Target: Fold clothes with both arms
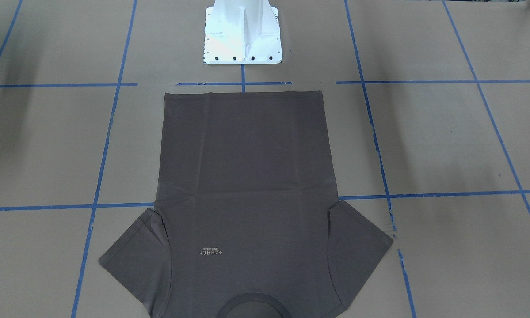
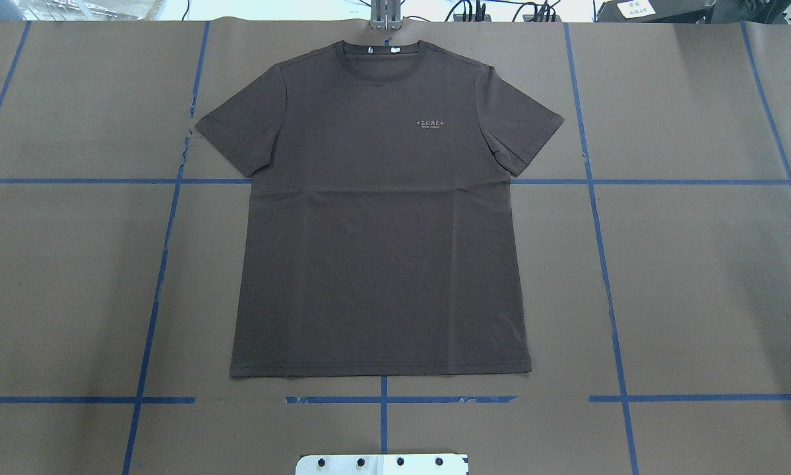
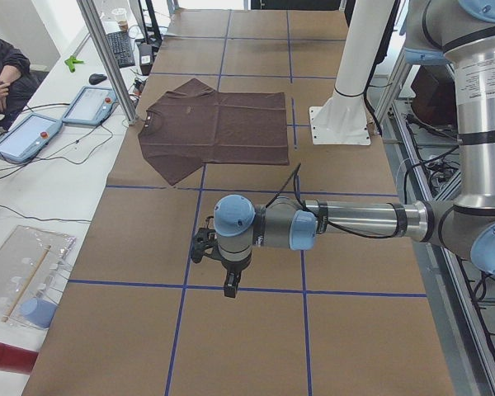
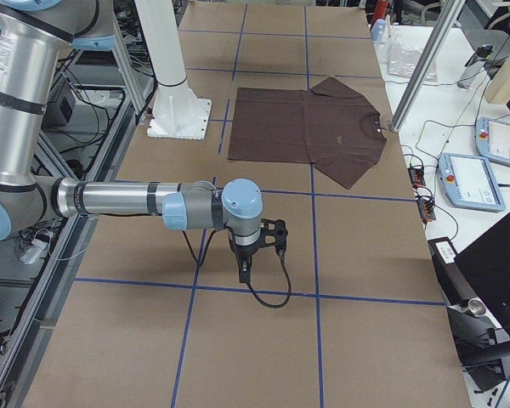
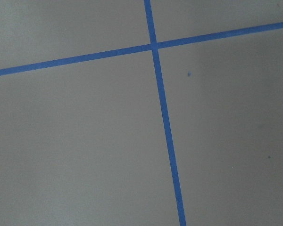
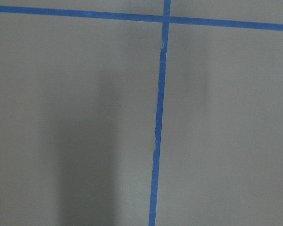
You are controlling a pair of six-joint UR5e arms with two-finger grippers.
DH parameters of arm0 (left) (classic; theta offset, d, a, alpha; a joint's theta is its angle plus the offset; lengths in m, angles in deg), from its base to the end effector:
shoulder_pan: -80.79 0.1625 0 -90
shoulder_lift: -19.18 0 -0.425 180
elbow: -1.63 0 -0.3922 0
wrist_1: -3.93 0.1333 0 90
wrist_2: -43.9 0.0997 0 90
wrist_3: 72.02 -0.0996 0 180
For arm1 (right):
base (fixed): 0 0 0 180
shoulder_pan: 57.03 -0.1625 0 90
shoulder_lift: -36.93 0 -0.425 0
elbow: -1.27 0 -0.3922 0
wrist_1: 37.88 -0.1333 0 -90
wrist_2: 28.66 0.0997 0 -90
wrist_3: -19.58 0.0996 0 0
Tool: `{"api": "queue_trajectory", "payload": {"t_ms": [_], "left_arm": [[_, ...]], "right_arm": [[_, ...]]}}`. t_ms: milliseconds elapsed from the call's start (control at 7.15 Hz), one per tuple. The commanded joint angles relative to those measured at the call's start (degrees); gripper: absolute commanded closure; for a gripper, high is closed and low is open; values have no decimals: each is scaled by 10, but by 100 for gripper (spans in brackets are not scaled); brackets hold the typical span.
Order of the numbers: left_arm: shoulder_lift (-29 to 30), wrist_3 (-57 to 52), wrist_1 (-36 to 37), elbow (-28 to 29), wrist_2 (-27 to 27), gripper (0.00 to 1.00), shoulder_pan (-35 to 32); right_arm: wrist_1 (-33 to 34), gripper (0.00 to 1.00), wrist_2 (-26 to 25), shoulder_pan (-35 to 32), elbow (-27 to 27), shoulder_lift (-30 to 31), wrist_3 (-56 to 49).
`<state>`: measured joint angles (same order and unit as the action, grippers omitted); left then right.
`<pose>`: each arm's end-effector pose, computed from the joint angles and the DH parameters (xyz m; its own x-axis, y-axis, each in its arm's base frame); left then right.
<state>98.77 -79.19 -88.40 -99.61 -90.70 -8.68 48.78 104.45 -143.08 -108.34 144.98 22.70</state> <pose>-0.0595 -0.4194 0.6401 0.7049 0.1696 -0.6887 -0.0980 0.9850 0.1422 0.0399 -0.3695 0.6198 0.7269 -0.0543 0.6845 0.0291 0.9984 0.0482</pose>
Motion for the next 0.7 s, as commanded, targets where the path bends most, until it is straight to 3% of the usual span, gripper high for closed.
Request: {"api": "queue_trajectory", "payload": {"t_ms": [0,280,420,559], "left_arm": [[1,-2,-2,-4,-1,0,0],[5,-4,-13,-23,-1,0,3],[7,-5,-67,-31,-2,0,3],[10,-3,-166,-31,3,0,3]], "right_arm": [[0,0,-5,0,2,-2,0],[-4,0,-1,0,-5,-50,3],[-4,0,-2,0,-8,-79,2],[-5,0,-7,1,0,-118,1]]}}
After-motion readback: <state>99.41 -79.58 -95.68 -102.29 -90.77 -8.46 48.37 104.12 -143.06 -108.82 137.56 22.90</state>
